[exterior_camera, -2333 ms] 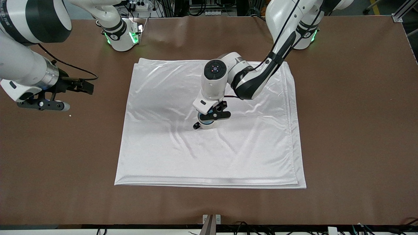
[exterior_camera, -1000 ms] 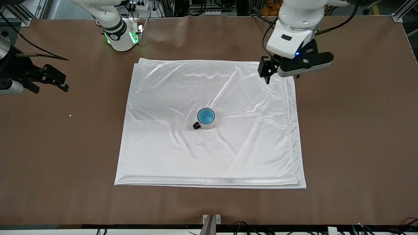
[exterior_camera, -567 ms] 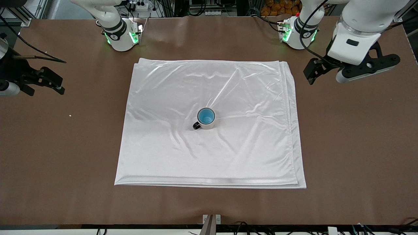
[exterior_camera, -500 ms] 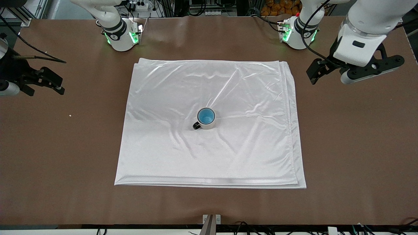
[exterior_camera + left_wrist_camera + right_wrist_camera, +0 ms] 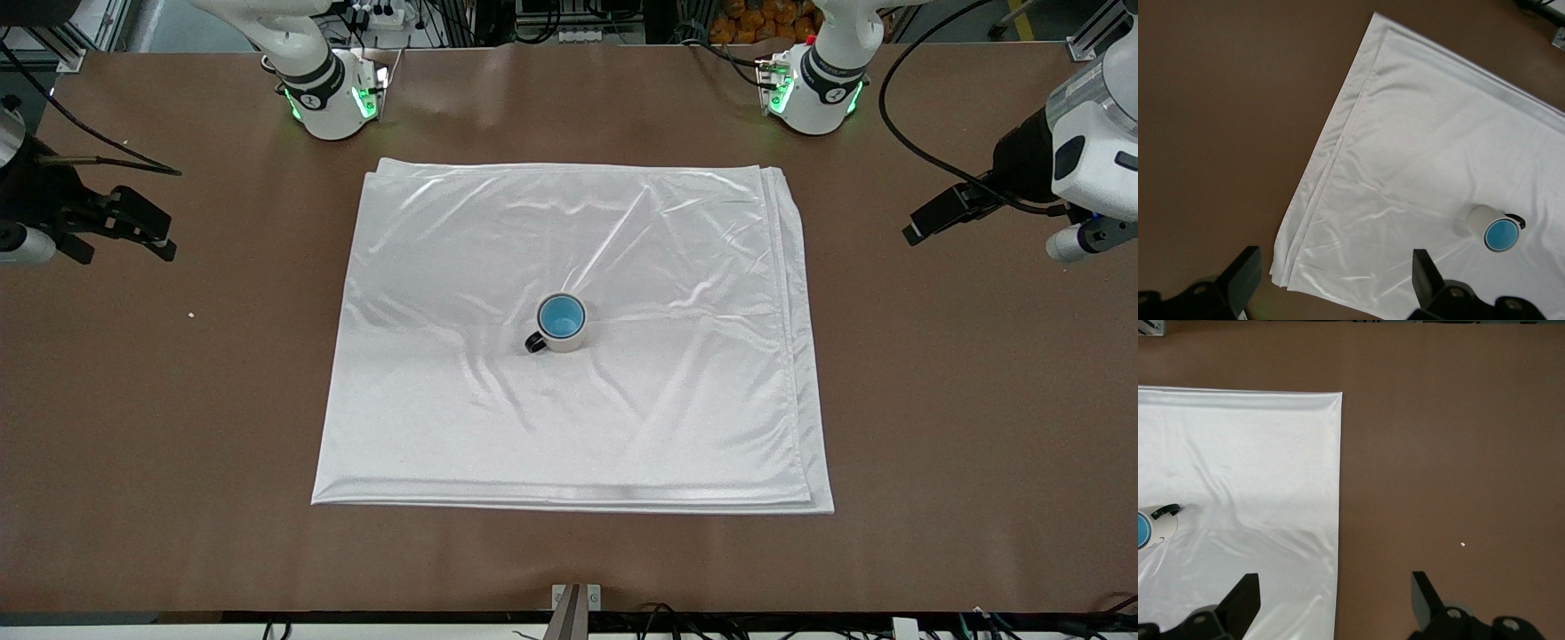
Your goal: Place blue cup into white mug on cloth
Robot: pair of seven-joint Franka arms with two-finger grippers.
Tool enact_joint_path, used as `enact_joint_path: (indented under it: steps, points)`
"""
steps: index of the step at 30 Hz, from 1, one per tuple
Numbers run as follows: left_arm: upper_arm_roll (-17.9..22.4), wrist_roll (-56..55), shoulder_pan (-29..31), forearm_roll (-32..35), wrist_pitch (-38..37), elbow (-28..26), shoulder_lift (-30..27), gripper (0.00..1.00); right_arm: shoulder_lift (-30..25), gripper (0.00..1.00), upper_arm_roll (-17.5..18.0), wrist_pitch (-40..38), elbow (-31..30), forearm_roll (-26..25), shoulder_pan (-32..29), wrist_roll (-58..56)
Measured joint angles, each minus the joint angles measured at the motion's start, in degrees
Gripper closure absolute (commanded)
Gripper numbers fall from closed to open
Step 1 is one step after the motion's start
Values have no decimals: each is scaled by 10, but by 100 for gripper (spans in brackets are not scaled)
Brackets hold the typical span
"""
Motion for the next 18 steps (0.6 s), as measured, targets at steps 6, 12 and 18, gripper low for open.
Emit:
enact_joint_path:
  steps: [6,12,18]
  points:
    - [-1,75,18,3,75,-47,-21,0,2,0,0,-4,-8,-1,0,0]
    - [-1,131,26,15,146,-122,-61,0,2,0,0,-4,-11,-1,0,0]
    - [-1,190,26,66,196,-173,-88,0,2,0,0,-5,-12,-2,-1,0]
